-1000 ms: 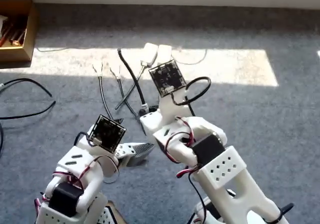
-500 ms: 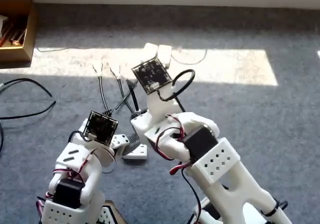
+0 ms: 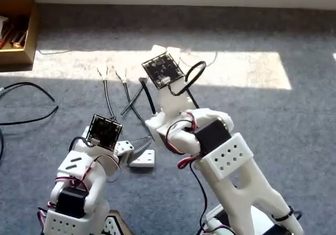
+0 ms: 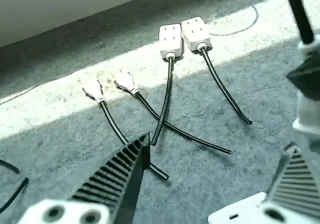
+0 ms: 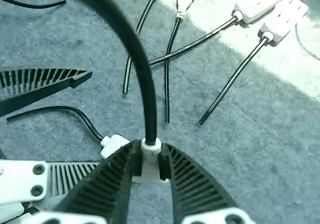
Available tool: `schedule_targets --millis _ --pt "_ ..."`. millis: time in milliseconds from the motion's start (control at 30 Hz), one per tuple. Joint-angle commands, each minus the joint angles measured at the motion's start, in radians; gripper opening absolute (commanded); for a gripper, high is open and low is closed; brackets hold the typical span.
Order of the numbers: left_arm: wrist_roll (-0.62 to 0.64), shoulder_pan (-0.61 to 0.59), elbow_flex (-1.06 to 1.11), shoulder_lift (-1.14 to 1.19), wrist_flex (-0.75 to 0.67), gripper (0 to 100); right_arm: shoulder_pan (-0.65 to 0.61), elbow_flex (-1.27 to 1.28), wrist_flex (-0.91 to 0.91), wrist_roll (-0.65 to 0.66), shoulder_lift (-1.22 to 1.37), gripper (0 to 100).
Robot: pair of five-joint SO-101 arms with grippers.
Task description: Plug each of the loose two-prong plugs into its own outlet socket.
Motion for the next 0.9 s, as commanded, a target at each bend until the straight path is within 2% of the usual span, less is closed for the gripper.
schedule_targets --millis 0,233,367,500,867 --pt "0.011 0.076 -0.093 -0.01 0.061 39 0.015 -0.036 -0.051 -0.018 0.036 0.6" --pt "0.009 0.082 -0.127 -0.004 0.054 38 -0.084 -0.042 -0.047 -0.04 0.084 0.6" --pt "0.006 -0.004 -0.039 -0.002 -0.058 39 -0.12 -0.064 0.002 -0.035 0.082 0.6" --pt "0.005 -0.061 0.031 -0.002 -0.124 39 -0.116 -0.107 0.065 0.014 0.085 0.6" --pt "0.005 -0.065 0.036 -0.002 -0.126 39 -0.114 -0.133 0.24 0.103 0.084 0.6"
